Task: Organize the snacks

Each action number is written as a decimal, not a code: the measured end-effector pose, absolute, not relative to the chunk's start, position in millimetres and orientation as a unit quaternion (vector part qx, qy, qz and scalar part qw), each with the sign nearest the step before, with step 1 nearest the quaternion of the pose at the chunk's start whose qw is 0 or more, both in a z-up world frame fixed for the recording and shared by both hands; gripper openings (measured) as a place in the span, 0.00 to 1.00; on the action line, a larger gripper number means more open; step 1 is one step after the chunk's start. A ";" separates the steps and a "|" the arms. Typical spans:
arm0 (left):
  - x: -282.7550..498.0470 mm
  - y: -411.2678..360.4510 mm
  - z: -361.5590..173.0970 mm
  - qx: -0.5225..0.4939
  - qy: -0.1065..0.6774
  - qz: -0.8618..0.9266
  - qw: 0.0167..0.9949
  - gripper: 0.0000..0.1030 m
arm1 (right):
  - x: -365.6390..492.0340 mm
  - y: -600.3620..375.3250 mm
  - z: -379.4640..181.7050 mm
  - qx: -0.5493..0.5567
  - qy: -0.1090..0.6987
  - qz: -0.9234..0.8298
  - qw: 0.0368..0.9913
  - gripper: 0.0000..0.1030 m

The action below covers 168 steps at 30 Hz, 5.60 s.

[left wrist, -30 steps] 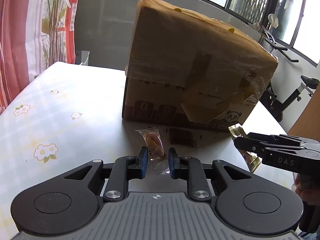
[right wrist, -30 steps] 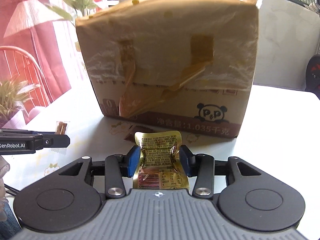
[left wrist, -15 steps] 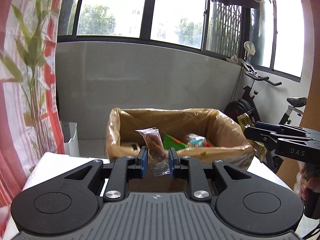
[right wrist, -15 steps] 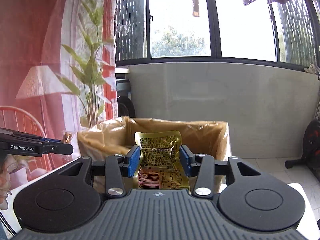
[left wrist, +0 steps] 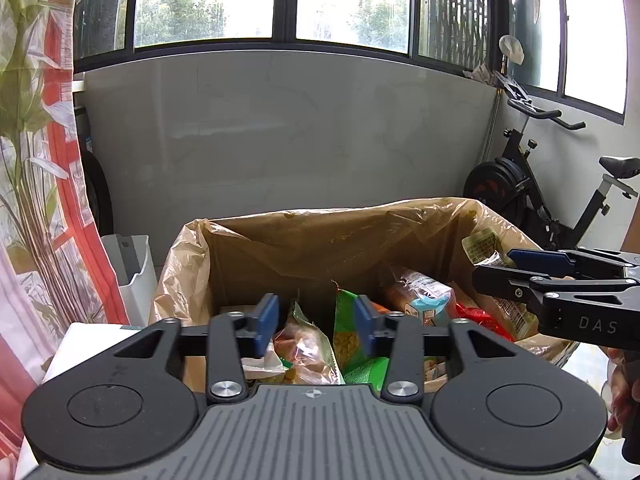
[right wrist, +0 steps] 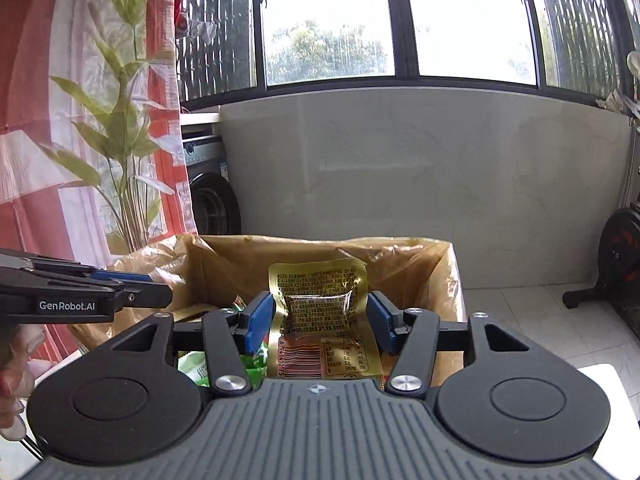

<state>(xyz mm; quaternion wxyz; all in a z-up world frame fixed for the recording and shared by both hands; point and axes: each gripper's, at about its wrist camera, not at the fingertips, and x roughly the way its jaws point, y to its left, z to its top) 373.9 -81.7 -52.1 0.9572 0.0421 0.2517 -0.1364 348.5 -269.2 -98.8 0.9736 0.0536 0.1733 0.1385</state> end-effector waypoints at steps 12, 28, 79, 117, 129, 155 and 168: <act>312.5 -24.0 -34.9 -0.001 0.226 -0.187 0.956 0.58 | 281.0 -282.7 -103.2 0.036 0.149 0.158 0.975 0.58; 275.9 0.2 -135.4 -0.028 0.348 -0.221 0.911 0.42 | 218.8 -277.9 -173.7 0.047 0.221 0.173 0.959 0.58; 300.2 -33.6 -243.0 -0.026 0.433 -0.187 0.881 0.03 | 262.0 -194.5 -253.3 -0.029 0.373 0.262 0.890 0.01; 255.2 -35.3 -216.1 -0.035 0.379 -0.157 0.911 0.01 | 241.2 -226.2 -227.0 0.133 0.334 0.240 0.902 0.01; 242.3 -44.6 -142.3 -0.013 0.276 -0.178 0.944 0.01 | 224.8 -244.0 -173.3 0.143 0.255 0.242 0.925 0.01; 376.1 -88.6 -53.0 -0.027 0.265 -0.200 0.943 0.02 | 341.7 -261.4 -81.4 0.068 0.191 0.188 0.961 0.01; 363.4 -71.5 -30.5 0.022 0.248 -0.150 0.957 0.69 | 335.6 -280.3 -81.8 0.068 0.242 0.139 0.958 0.22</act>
